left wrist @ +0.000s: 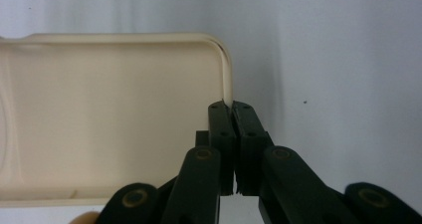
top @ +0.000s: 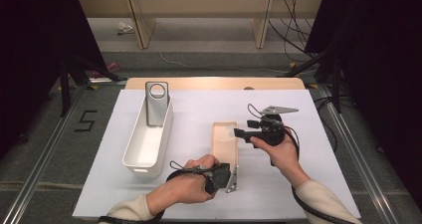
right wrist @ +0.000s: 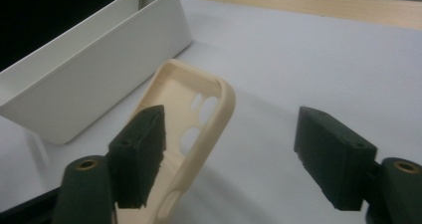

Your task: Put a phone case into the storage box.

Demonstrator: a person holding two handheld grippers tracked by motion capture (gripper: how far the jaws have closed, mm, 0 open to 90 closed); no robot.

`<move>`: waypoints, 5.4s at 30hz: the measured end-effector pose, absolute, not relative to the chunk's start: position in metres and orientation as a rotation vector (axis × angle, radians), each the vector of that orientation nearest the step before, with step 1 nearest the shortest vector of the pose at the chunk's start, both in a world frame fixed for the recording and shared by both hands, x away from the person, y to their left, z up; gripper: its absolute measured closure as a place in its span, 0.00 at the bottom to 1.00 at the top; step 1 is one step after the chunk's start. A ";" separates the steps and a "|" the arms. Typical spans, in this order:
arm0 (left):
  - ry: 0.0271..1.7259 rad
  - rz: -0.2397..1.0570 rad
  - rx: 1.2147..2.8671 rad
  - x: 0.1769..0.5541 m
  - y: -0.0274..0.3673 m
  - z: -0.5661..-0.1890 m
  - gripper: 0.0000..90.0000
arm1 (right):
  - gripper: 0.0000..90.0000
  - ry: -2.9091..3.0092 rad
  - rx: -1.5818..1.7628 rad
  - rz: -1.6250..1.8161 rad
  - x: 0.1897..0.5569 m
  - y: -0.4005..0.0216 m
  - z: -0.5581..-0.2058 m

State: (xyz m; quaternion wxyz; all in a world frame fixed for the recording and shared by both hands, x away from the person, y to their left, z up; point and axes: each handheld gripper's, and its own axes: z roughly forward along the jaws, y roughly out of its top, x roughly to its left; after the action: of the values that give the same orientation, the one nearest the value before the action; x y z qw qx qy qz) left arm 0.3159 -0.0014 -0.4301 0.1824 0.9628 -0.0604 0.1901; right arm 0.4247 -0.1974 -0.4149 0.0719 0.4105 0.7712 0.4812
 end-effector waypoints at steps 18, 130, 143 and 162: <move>-0.189 0.529 2.717 0.315 -0.002 -0.430 0.98 | 0.83 2.391 1.336 1.550 0.433 -0.181 -0.415; 0.899 0.367 1.690 0.383 0.087 -0.389 0.87 | 0.90 2.197 1.195 1.750 0.400 -0.169 -0.382; 0.936 0.459 1.690 0.377 0.086 -0.384 0.94 | 0.88 2.224 1.154 1.718 0.398 -0.164 -0.384; 0.953 0.550 1.681 0.382 0.103 -0.373 0.94 | 0.30 2.226 0.949 1.654 0.395 -0.165 -0.379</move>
State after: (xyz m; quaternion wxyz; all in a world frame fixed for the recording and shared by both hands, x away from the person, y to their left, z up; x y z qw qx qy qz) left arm 0.3818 0.1028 -0.3733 0.5363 0.7062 0.4004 0.2311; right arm 0.3953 -0.1651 -0.3793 0.1052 0.3220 0.7553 0.5611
